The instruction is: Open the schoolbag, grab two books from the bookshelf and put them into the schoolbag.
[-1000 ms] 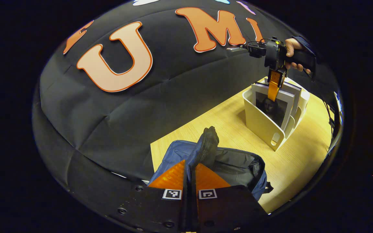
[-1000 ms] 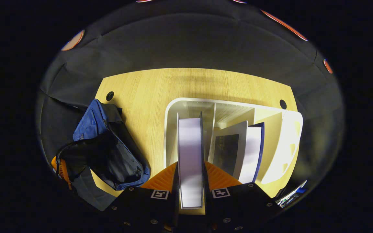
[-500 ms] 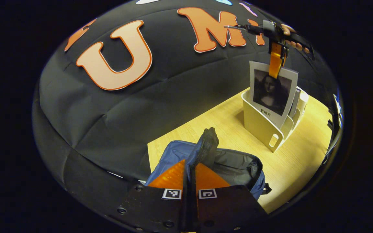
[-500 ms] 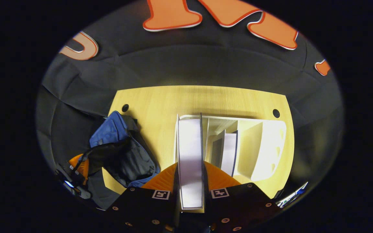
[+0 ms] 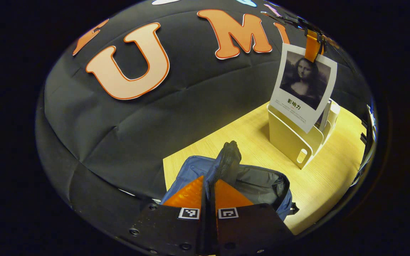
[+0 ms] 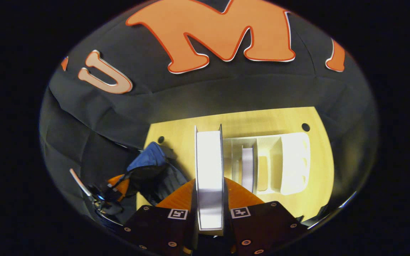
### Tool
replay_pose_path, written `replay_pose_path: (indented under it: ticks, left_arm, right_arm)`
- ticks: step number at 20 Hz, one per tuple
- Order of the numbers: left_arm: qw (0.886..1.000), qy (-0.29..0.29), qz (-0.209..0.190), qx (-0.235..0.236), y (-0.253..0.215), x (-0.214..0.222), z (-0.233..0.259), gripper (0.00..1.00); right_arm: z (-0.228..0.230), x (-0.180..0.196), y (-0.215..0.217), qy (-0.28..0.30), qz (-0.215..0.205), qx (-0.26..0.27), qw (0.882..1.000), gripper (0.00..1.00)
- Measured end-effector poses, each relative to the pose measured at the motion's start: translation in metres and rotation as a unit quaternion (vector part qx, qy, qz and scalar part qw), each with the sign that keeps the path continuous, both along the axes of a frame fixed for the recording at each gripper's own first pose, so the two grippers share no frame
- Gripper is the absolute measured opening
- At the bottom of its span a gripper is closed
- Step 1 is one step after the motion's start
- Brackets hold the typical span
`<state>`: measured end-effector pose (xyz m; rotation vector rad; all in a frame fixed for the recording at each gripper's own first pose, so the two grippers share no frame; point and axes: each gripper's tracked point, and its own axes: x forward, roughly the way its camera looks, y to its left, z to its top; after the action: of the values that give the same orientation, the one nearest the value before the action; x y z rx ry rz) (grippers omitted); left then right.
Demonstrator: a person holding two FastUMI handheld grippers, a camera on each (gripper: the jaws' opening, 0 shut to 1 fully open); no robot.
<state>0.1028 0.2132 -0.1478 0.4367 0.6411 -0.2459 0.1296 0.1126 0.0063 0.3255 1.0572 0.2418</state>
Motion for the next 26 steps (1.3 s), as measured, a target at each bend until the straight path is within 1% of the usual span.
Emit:
replay_pose_path:
  ticks: [1, 3, 5, 7, 12, 14, 18, 21, 24, 26]
  left_arm:
    - [1.0, 0.0, 0.0, 0.002, 0.0, 0.0, 0.001, 0.05]
    - [1.0, 0.001, 0.001, 0.006, 0.001, -0.001, 0.002, 0.05]
    - [1.0, 0.003, 0.01, 0.0, 0.001, -0.001, 0.0, 0.05]
    - [1.0, 0.003, 0.014, 0.002, 0.002, 0.001, 0.0, 0.05]
    - [1.0, 0.002, 0.018, 0.016, 0.002, 0.004, 0.006, 0.05]
    - [1.0, 0.009, 0.028, 0.004, 0.002, 0.004, 0.006, 0.05]
    - [0.998, 0.024, 0.047, -0.027, 0.004, 0.006, 0.008, 0.05]
    - [0.998, 0.028, 0.05, -0.028, 0.006, 0.006, 0.009, 0.05]
    - [0.998, 0.041, 0.051, -0.026, 0.005, 0.006, 0.009, 0.05]
    - [0.998, 0.043, 0.045, -0.028, 0.003, 0.005, 0.009, 0.05]
  right_arm:
    - [0.0, -0.002, 0.001, -0.005, 0.0, 0.015, 1.0, 0.29]
    - [0.002, -0.019, 0.003, -0.015, 0.002, 0.038, 0.999, 0.29]
    - [-0.004, -0.031, 0.016, -0.019, 0.006, 0.076, 0.997, 0.29]
    - [-0.013, -0.042, 0.03, -0.009, 0.011, 0.116, 0.993, 0.28]
    - [-0.038, -0.055, 0.06, 0.008, 0.009, 0.166, 0.986, 0.28]
    - [-0.046, -0.062, 0.076, 0.017, 0.01, 0.192, 0.981, 0.28]
    - [-0.067, -0.073, 0.106, 0.034, 0.004, 0.229, 0.973, 0.28]
    - [-0.084, -0.08, 0.123, 0.042, -0.016, 0.25, 0.967, 0.28]
    - [-0.105, -0.087, 0.147, 0.064, -0.058, 0.277, 0.957, 0.28]
    - [-0.121, -0.094, 0.156, 0.072, -0.081, 0.284, 0.953, 0.28]
